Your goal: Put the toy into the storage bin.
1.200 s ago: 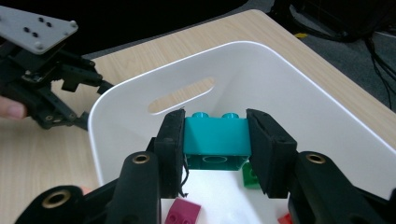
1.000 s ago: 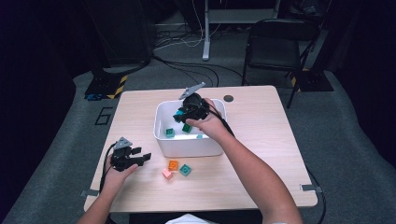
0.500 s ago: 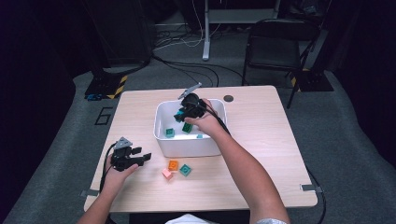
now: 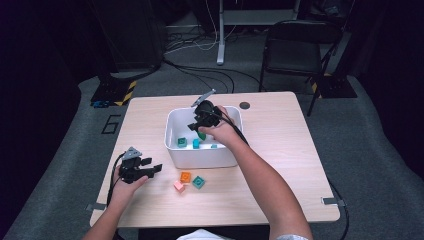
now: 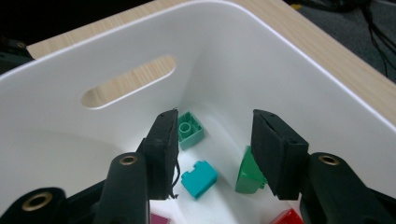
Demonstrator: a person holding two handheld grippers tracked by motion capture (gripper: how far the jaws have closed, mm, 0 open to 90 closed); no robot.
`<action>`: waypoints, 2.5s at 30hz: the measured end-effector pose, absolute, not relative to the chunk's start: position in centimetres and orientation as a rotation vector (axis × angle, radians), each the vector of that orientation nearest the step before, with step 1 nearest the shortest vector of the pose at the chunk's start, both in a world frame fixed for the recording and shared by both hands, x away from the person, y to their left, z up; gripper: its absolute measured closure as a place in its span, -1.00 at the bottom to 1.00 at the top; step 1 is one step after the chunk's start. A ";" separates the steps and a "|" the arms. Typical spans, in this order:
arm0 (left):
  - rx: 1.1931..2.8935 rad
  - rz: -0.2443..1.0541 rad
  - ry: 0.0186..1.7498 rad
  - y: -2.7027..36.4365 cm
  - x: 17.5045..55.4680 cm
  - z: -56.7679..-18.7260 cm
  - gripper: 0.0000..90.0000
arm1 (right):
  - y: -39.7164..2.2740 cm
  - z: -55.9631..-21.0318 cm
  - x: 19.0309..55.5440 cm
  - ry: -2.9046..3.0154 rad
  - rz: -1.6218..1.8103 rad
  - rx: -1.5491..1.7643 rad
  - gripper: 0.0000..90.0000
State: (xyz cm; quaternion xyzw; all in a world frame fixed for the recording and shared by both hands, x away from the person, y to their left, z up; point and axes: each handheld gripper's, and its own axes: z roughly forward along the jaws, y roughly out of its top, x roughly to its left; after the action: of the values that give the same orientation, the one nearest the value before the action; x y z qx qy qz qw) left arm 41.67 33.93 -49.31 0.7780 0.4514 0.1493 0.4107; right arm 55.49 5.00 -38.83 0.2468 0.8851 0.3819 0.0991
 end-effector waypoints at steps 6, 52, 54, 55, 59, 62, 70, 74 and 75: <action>1.946 0.381 1.143 33.9 41.7 -49.3 -0.14 | 4.5 -36.7 53.4 2.583 1.182 0.643 0.11; 1.962 0.373 1.052 31.6 39.9 -46.2 -0.07 | -1.4 -41.8 39.2 2.558 1.339 0.574 0.02; 1.979 0.378 1.041 31.3 39.6 -45.8 -0.07 | -1.7 -42.2 39.0 2.554 1.340 0.593 0.02; 1.981 0.379 1.035 31.1 39.4 -45.7 -0.07 | -1.9 -42.5 38.9 2.553 1.343 0.609 0.02; 1.984 0.380 1.023 30.5 38.9 -45.4 -0.09 | -2.5 -43.3 38.6 2.552 1.347 0.647 0.01; 1.998 0.371 1.010 30.0 38.3 -45.4 -0.11 | -2.7 -44.0 38.6 2.564 1.341 0.655 0.01; 2.023 0.333 0.995 28.9 37.3 -46.4 -0.09 | -3.0 -45.1 38.1 2.605 1.299 0.647 -0.01; 2.025 0.317 0.995 28.5 37.1 -47.0 -0.08 | -3.6 -45.5 38.0 2.608 1.300 0.677 -0.02; 2.023 0.320 0.995 28.4 37.0 -47.1 -0.08 | -3.7 -45.6 38.0 2.611 1.295 0.687 -0.02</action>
State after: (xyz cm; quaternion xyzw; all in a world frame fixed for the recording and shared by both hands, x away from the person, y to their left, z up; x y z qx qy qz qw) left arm 36.99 28.35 -47.14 0.8068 0.3966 0.1276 0.4189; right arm 37.98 -3.73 -45.59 0.2288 0.8697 0.4312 0.0734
